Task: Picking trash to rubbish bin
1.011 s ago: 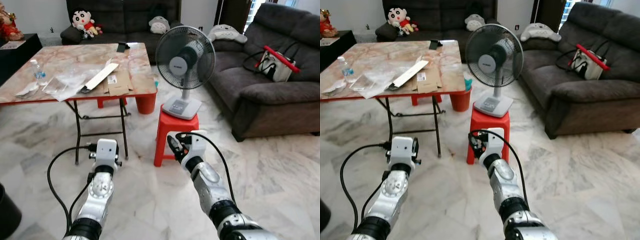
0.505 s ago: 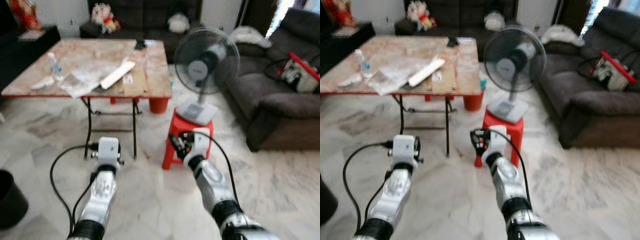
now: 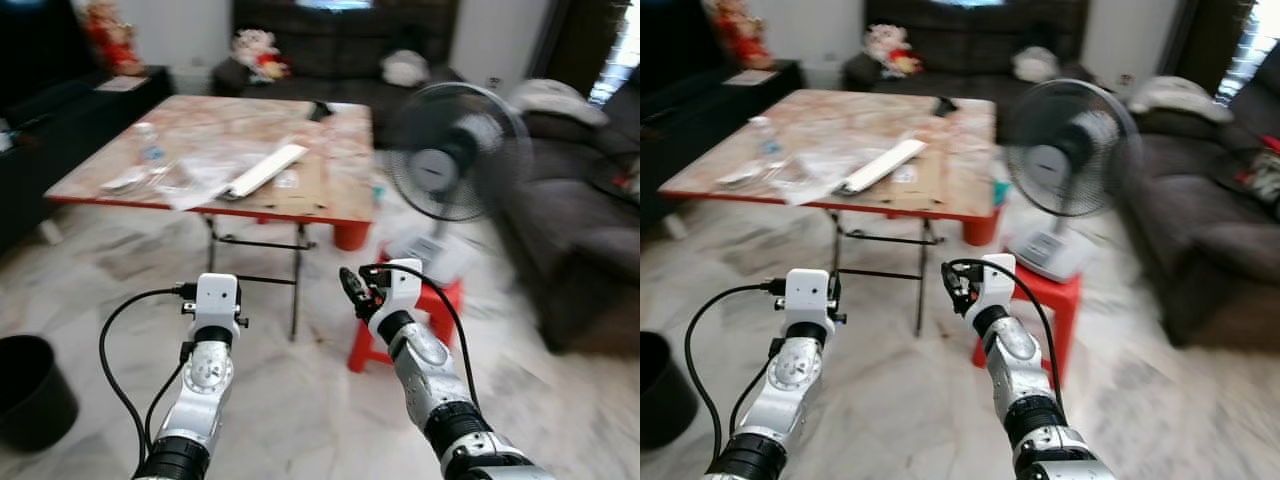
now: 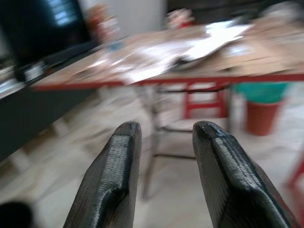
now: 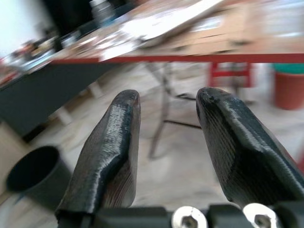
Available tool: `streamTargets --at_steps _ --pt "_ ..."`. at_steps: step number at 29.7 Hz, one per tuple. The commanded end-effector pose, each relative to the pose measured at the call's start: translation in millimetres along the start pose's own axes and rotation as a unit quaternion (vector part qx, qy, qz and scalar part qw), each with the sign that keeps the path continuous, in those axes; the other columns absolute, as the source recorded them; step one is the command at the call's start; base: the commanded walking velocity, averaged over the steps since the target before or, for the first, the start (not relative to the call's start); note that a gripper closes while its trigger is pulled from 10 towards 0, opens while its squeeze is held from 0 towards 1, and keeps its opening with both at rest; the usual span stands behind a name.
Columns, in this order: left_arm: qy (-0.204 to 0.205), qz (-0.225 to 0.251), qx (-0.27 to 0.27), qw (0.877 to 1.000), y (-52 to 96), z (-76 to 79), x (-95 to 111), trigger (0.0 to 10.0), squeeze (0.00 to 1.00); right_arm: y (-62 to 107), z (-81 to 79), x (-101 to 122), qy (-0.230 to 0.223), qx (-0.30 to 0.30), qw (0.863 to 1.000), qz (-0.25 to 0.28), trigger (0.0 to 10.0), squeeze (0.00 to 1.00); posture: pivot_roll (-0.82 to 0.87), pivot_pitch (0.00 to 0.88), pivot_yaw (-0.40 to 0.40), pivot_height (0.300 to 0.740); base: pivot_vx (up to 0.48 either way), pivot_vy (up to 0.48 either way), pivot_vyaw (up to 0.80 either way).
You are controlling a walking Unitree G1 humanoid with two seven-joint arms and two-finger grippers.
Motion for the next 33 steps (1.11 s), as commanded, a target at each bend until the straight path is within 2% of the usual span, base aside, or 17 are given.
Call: streamTargets --at_steps 1,6,19,28,33 --pt "0.001 0.005 0.012 1.000 -2.8 -7.5 5.0 10.0 0.00 -4.2 -8.3 4.0 0.002 0.013 1.000 0.005 10.0 0.00 -0.01 0.000 -0.029 0.740 0.401 0.000 0.80" --pt "0.001 0.006 0.012 1.000 -2.7 -8.0 5.6 10.0 0.00 -4.3 -8.8 4.3 -0.003 0.012 1.000 0.006 10.0 0.00 -0.01 0.004 -0.026 0.740 0.402 0.000 0.80" --pt "0.001 0.005 0.011 1.000 -3.2 -8.9 6.9 10.0 0.00 -4.7 -12.7 3.4 -0.003 0.019 1.000 0.006 10.0 0.00 -0.01 0.010 -0.021 0.740 0.403 0.000 0.00" --pt "0.002 0.005 0.010 1.000 -3.6 -8.1 7.6 10.0 0.00 -4.7 -14.4 3.6 -0.003 0.023 1.000 0.008 10.0 0.00 -0.01 0.009 -0.020 0.740 0.401 0.000 0.79" --pt "0.002 0.004 0.010 1.000 -3.7 -8.3 7.2 10.0 0.00 -4.8 -16.2 2.3 -0.002 0.027 1.000 0.005 10.0 0.00 -0.01 0.009 -0.020 0.740 0.403 0.000 0.00"
Point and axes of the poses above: a point about 5 cm out from each wrist's last joint towards the gripper, its own y axis pointing back from the gripper into the wrist, its own x axis along the axis of the wrist's last joint, z = x × y, the point moved 4 cm from there along -y, pointing out of the wrist towards the gripper, and after that the axes turned 5 degrees about -y, right-handed, at the moved point
